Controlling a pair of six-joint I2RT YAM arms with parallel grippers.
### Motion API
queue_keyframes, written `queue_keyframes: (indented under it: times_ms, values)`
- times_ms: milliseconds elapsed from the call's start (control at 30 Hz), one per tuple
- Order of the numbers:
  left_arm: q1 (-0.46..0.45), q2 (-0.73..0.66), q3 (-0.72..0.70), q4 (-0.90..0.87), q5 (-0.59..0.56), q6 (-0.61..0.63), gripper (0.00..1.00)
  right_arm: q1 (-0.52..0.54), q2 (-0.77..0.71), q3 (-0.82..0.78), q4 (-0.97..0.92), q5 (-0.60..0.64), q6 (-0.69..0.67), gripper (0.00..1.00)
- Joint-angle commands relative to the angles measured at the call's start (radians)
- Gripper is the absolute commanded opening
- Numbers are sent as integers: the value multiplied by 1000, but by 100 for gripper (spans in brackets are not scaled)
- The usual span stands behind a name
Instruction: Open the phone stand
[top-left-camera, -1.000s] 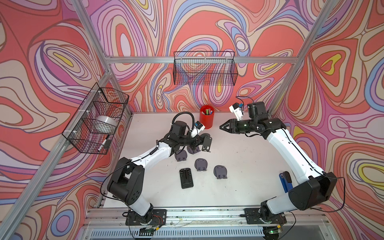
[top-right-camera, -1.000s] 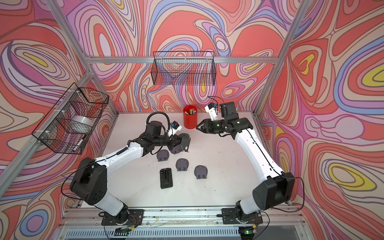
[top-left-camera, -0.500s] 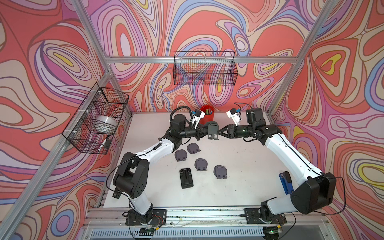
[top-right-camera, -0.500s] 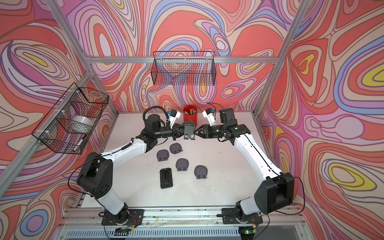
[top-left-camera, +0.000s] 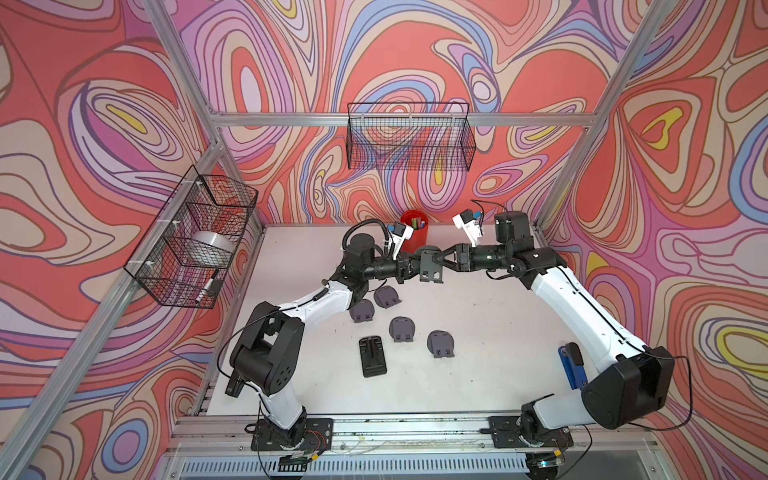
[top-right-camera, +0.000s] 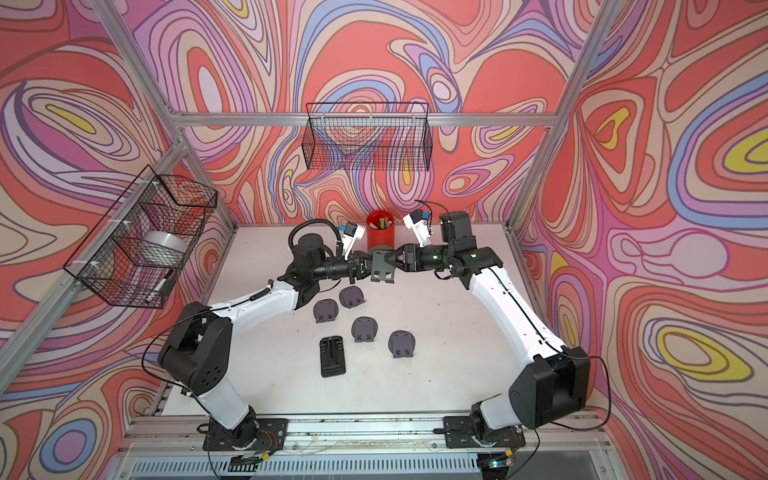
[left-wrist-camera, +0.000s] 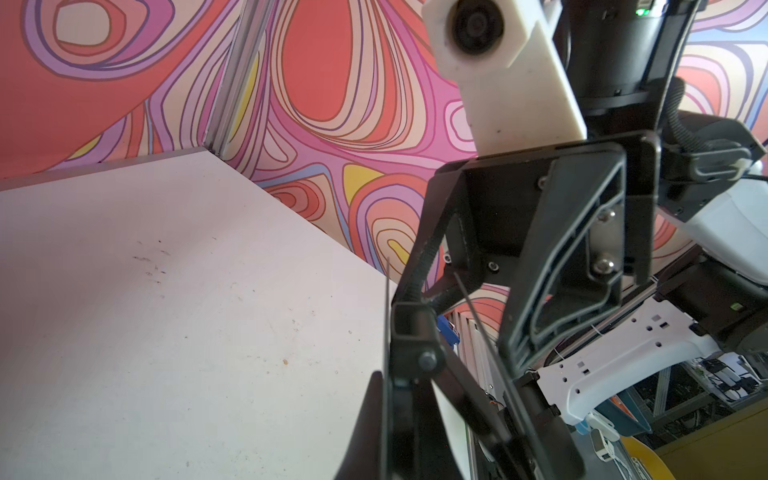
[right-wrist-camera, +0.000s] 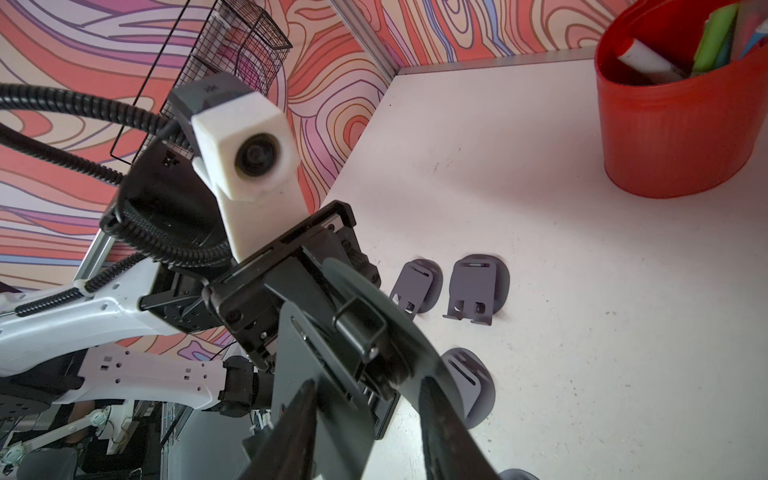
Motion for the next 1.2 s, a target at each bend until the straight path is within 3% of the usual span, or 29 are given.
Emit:
queue_keyframes:
  times_ms: [0, 400, 767, 1167]
  values:
    - [-9, 8, -3, 77, 26, -28, 0, 1, 19, 22, 36, -36, 0, 40]
    - [-13, 61, 50, 56, 55, -77, 0, 1, 7, 9, 28, -69, -46, 27]
    - [-10, 75, 122, -57, 72, -63, 0, 1, 2, 11, 0, -127, -91, 25]
    - [-4, 89, 197, -278, 73, -32, 0, 1, -20, 23, -19, -166, -162, 3]
